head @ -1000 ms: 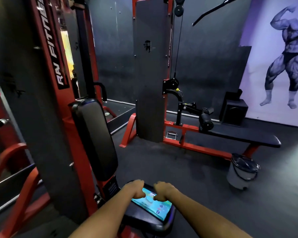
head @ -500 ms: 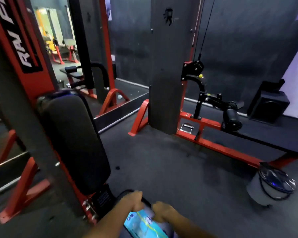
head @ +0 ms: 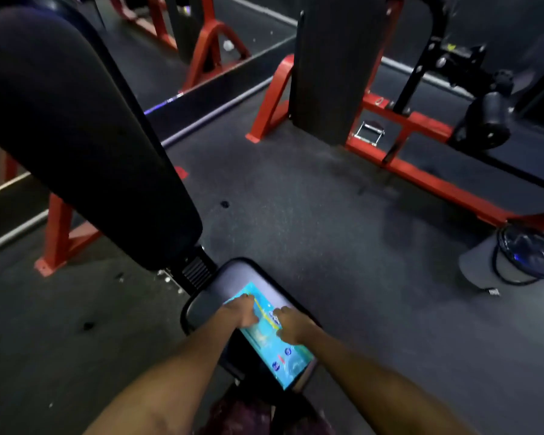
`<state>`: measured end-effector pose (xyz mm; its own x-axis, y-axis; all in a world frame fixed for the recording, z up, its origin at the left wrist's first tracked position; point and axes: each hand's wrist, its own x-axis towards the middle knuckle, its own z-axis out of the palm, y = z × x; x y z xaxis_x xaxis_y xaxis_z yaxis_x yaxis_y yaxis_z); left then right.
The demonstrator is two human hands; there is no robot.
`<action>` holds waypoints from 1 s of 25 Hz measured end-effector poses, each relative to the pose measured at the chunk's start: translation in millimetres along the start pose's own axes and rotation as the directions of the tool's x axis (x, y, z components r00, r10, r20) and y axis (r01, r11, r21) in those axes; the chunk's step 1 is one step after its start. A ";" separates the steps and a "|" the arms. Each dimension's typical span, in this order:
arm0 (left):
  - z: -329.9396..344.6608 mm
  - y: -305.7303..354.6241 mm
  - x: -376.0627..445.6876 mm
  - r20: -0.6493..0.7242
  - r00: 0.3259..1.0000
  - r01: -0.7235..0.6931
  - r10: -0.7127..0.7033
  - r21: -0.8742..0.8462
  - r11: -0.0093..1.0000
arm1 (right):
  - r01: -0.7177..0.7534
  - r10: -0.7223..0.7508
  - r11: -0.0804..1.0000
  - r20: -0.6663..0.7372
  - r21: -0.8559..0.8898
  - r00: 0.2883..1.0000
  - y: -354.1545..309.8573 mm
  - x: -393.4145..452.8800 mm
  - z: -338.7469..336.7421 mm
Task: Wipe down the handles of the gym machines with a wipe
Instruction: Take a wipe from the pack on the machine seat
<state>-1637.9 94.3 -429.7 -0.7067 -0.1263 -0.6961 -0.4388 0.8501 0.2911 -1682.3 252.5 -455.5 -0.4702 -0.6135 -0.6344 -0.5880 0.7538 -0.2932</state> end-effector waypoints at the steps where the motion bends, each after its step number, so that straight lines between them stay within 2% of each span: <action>1: 4.3 -2.1 2.2 0.011 1.000 0.009 -0.008 -0.004 1.000 | 0.009 -0.009 1.000 -0.024 0.003 1.000 0.3 2.1 0.5; 6: 18.8 -6.2 6.5 0.057 0.998 0.020 -0.016 -0.075 0.997 | 0.075 -0.073 0.997 -0.103 0.023 0.992 -7.4 9.8 -6.1; 9: 29.3 -8.7 6.0 0.043 0.999 0.014 -0.007 -0.149 0.989 | 0.029 -0.013 0.982 -0.087 0.188 0.996 -14.2 8.1 4.3; 12: 34.3 -13.4 7.7 -0.030 1.000 -0.013 0.005 -0.273 0.962 | -0.022 0.072 0.911 -0.106 0.411 0.992 -17.8 6.0 7.3; 17: 41.1 -19.1 8.0 -0.098 0.995 -0.052 0.016 -0.379 0.924 | -0.051 0.132 0.810 -0.097 0.584 0.986 -4.4 -9.1 5.9; 19: 48.8 -18.7 5.8 -0.079 0.997 -0.042 0.015 -0.355 0.934 | -0.042 0.119 0.852 -0.114 0.522 0.986 0.7 -8.7 11.3; 21: 58.5 -18.6 3.0 -0.061 0.998 -0.047 0.033 -0.259 0.965 | -0.043 0.104 0.916 -0.133 0.398 0.986 -1.4 -4.1 18.3; 25: 73.5 -17.6 -5.7 -0.116 0.992 -0.069 0.049 -0.171 0.983 | -0.074 0.106 0.977 -0.151 0.199 0.983 -17.9 1.7 23.6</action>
<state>-1585.3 117.6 -479.1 -0.7869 -0.1426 -0.6003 -0.4778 0.7565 0.4465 -1657.0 243.5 -468.2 -0.6233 -0.5590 -0.5468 -0.4090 0.8291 -0.3813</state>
